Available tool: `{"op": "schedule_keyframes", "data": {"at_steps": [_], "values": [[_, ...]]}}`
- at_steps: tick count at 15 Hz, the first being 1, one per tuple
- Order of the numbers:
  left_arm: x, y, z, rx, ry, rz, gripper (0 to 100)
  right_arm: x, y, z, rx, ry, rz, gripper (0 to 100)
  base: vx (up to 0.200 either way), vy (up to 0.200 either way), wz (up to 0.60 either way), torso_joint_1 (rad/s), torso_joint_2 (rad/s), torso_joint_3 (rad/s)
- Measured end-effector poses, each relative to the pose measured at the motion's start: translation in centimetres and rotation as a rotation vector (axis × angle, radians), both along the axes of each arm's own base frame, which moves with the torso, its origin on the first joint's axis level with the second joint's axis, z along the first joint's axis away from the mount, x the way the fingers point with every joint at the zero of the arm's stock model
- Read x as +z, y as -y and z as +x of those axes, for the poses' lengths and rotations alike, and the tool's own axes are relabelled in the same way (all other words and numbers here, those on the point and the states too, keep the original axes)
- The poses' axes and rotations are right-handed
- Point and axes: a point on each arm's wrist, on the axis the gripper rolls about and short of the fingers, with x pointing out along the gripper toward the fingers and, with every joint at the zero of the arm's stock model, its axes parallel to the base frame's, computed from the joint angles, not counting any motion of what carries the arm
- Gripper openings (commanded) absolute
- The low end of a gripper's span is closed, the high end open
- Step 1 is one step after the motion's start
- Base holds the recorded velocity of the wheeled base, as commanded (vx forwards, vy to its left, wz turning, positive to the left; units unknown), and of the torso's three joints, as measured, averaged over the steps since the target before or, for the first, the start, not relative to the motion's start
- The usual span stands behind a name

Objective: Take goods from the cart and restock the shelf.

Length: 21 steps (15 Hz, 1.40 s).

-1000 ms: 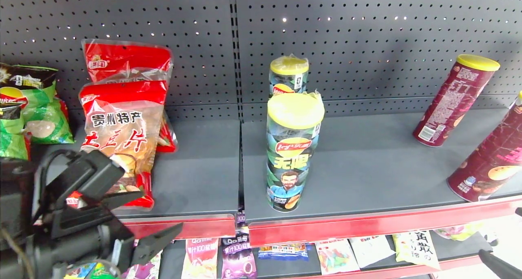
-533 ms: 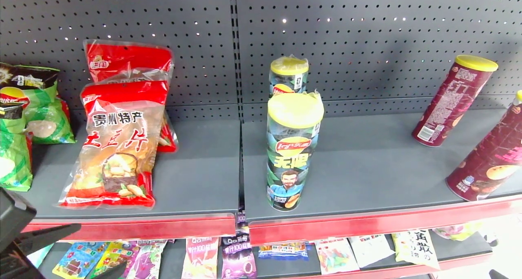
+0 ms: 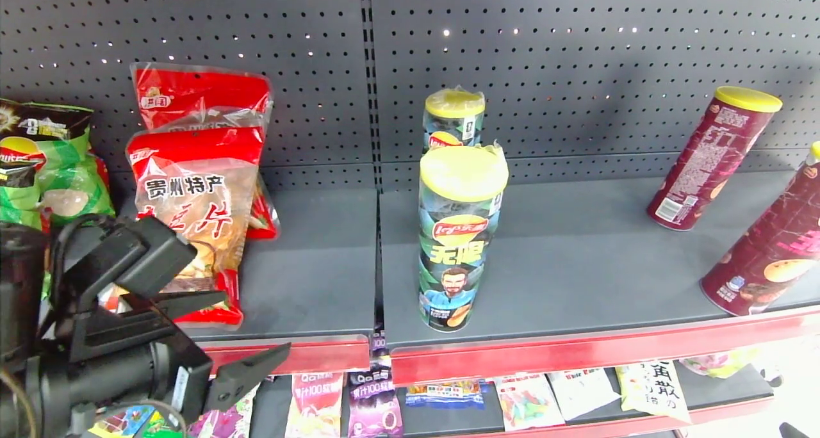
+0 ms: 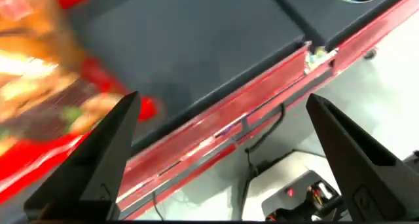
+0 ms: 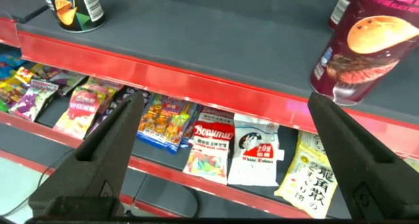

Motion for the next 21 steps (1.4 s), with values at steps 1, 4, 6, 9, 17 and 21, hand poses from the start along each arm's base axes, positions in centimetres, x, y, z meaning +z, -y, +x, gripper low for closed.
{"op": "schedule_keyframes", "data": {"at_steps": [1, 4, 6, 9, 17, 21], "values": [[0.0, 0.7, 0.7, -0.011, -0.011, 0.006, 100, 0.1, 0.0, 0.0, -0.005, 0.004, 0.000, 100, 0.000, 0.000, 0.00, 0.000, 0.00, 0.000], [0.2, 3.2, 3.4, -0.045, -0.008, 0.002, 100, 0.1, 0.0, -0.1, -0.010, 0.008, 0.001, 100, 0.000, 0.000, 0.00, 0.000, 0.00, 0.000], [0.0, 5.2, 4.9, -0.079, -0.010, 0.002, 100, 0.2, 0.0, -0.1, -0.013, 0.011, 0.003, 100, 0.000, 0.000, 0.00, 0.000, 0.00, 0.000], [-0.6, 7.3, 6.1, -0.118, -0.030, 0.019, 100, 0.3, 0.1, -0.1, -0.029, 0.013, 0.002, 100, 0.000, 0.000, 0.00, 0.000, 0.00, 0.000], [-1.9, 9.9, 8.2, -0.141, -0.061, 0.055, 100, 0.5, 0.1, 0.0, -0.032, 0.013, 0.003, 100, 0.000, 0.000, 0.00, 0.000, 0.00, 0.000], [-2.4, 10.2, 8.6, -0.140, -0.072, 0.063, 100, 0.6, 0.0, 0.1, -0.030, 0.011, 0.003, 100, 0.000, 0.000, 0.00, 0.000, 0.00, 0.000]]}}
